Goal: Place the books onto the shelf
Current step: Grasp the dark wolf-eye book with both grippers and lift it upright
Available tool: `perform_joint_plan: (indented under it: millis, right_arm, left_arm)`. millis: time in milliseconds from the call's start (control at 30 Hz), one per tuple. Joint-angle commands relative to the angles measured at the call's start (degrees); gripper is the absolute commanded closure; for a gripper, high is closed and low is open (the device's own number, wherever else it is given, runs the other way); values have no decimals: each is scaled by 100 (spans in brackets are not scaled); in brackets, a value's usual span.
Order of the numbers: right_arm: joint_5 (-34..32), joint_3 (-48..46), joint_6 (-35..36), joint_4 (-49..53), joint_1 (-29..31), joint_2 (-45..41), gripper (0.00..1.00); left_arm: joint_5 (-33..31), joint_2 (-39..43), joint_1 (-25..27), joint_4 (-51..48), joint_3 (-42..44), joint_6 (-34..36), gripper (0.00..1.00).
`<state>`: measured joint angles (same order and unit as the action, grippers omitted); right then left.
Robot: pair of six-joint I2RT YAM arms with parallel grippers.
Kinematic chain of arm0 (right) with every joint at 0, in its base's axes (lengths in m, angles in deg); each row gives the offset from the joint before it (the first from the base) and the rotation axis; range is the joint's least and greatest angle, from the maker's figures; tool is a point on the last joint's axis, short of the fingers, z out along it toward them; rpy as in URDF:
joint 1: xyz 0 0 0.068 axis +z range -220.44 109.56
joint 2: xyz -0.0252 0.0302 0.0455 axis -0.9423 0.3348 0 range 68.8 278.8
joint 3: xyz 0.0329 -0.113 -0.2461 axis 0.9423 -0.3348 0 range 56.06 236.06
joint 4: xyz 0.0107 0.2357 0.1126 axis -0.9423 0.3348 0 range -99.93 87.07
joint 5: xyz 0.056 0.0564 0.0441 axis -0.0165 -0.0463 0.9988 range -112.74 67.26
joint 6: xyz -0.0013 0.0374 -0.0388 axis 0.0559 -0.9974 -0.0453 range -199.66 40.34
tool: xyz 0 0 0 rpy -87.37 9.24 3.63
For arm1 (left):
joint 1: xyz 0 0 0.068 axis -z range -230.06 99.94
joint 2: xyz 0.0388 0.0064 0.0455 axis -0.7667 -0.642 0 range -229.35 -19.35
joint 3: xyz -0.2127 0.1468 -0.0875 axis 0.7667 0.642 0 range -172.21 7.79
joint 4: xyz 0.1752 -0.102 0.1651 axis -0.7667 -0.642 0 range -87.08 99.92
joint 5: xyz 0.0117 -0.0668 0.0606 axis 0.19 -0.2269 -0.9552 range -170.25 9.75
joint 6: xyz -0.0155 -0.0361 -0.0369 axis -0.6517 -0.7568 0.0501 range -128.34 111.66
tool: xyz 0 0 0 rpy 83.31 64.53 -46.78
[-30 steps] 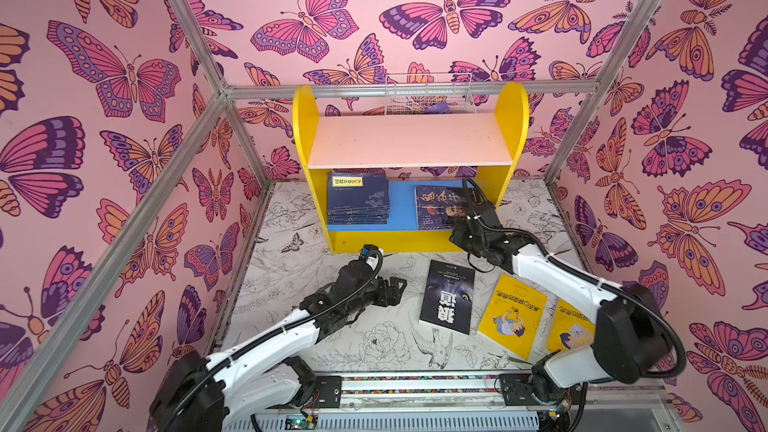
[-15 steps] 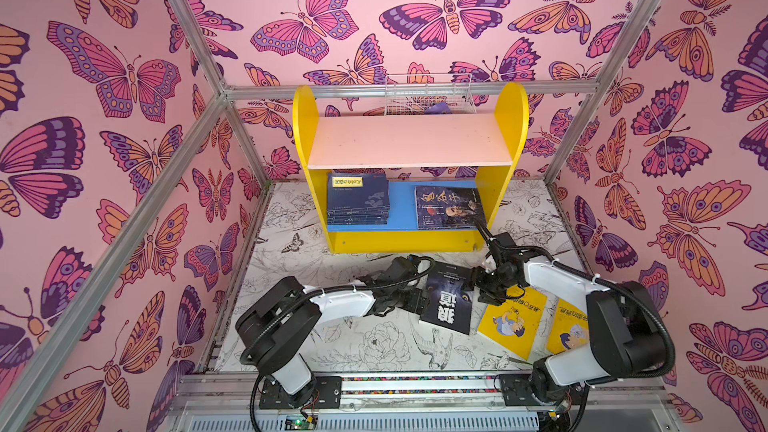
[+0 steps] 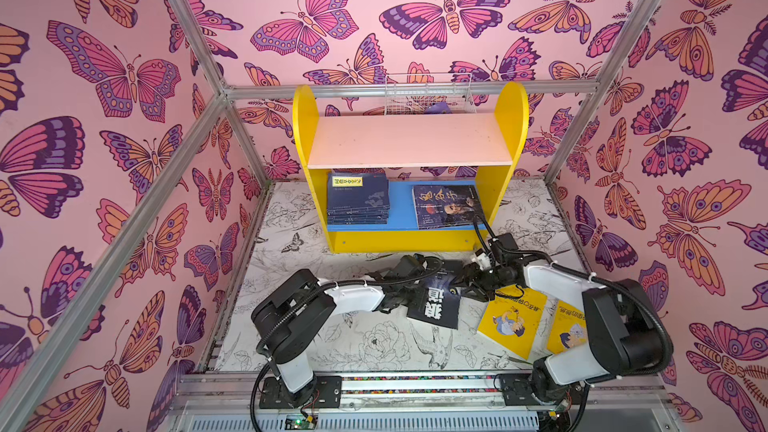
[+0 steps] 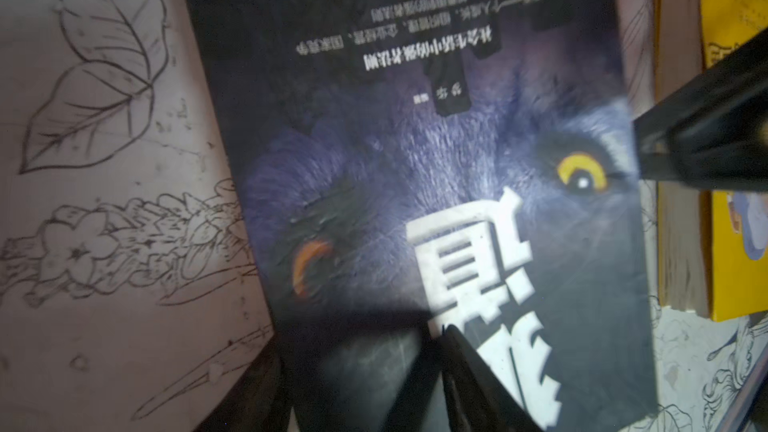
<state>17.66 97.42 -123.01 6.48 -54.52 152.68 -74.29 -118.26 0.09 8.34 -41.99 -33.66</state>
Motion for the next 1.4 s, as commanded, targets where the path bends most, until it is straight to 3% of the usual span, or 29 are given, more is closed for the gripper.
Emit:
perform_joint_plan:
  millis: [0,333,400,567,833,1000,1100,1267,1367]
  right_arm:
    - [864,111,-230,-1068,58,-416,43]
    - [998,18,-215,-1567,400,-293,49]
    - [485,55,-11,-1099,365,-256,49]
    - [-1638,188,425,221,305,-474,43]
    - [-2093,354,865,665,306,537,38]
    - [-1622,451,1023,487,350,943,39]
    - [-771,418,978,72,376,936,41]
    - [257,112,421,-1181,386,218,44]
    - [603,75,176,-1573,402,-140,46]
  left_arm:
    - [425,-190,83,-131,-14,181,44]
    - [872,28,52,421,332,274,43]
    - [825,72,22,430,379,230,43]
    - [628,122,-5,347,434,176,43]
    - [499,-16,-1,124,357,247,42]
    - [496,-95,3,82,329,255,46]
    - [553,-189,3,40,254,307,56]
    - [678,-378,3,-3,122,368,71]
    - [716,-398,12,-24,92,394,73]
